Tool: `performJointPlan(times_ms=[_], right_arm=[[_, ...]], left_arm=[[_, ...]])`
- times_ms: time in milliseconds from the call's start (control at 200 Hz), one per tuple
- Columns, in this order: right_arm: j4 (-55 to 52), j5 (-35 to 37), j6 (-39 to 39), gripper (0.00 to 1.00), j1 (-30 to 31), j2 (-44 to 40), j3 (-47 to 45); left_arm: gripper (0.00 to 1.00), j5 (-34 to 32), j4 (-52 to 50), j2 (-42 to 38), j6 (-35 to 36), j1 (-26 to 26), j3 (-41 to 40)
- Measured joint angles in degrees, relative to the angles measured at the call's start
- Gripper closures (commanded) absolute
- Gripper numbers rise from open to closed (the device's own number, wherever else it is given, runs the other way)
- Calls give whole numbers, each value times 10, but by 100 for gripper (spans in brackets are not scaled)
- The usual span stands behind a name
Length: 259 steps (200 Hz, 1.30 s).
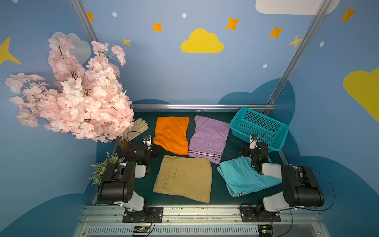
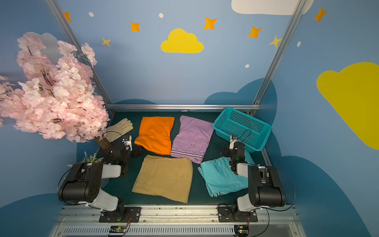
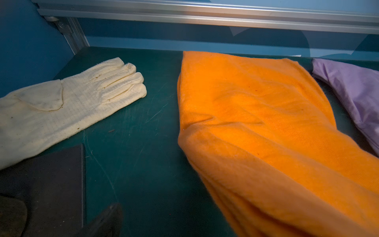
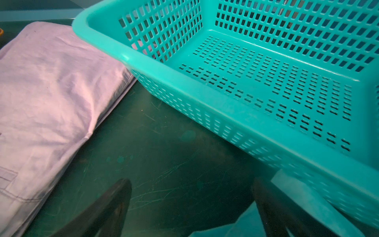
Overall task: Put the folded long pants in the basket
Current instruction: Pick up the long pant at the center of the board.
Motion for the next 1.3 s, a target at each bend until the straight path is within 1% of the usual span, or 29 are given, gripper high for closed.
performJointPlan(times_ms=[75,170,215,265,330,370,441,501,561,651,701,771,816,866,906,926,991,1051,1116,1191,1256,1297], right_arm=[[0,0,-1,2,1,0,1],[-10,9,-1,2,7,-17,1],[-45,28,5,2,15,-45,7],[-110,45,20,4,24,-85,32],[-209,52,56,7,33,-132,97],[-253,53,76,7,35,-154,135],[-320,51,116,9,36,-196,185],[-373,43,146,10,36,-238,199],[-421,32,176,11,36,-278,194],[-463,16,205,11,36,-324,163],[-485,8,219,11,37,-341,146],[-502,-8,231,12,39,-360,123],[-510,-18,240,12,41,-370,110],[-518,-27,247,12,43,-375,102],[-525,-34,252,11,43,-375,100],[-527,-37,254,11,43,-374,100],[-532,-51,262,12,43,-369,101],[-535,-62,266,11,44,-364,101],[-539,-69,270,11,45,-360,101],[-544,-77,271,11,45,-358,101],[-544,-83,271,11,45,-358,101],[-544,-87,271,11,45,-358,101]], left_arm=[[0,-3,0,0,0,0,0],[0,-41,-15,-18,-3,-11,-1],[0,-60,-58,-57,-10,-15,1],[0,-79,-132,-108,-23,-18,18],[0,-97,-247,-174,-63,-19,75],[0,-99,-299,-204,-88,-18,113],[0,-82,-377,-261,-138,-18,169],[0,-61,-422,-315,-189,-18,182],[0,-45,-468,-386,-247,-18,169],[0,7,-509,-489,-313,-10,109],[0,49,-539,-513,-342,-8,89],[0,101,-568,-496,-383,-26,81],[0,123,-583,-473,-409,-60,81],[0,131,-599,-446,-434,-114,82],[0,129,-612,-432,-453,-170,84],[0,128,-619,-426,-463,-208,86],[0,116,-634,-408,-492,-308,103],[0,97,-636,-382,-518,-390,129],[0,75,-626,-337,-545,-466,161],[0,50,-602,-262,-576,-543,192],[0,42,-574,-187,-598,-588,212],[1,39,-558,-142,-610,-608,224]])
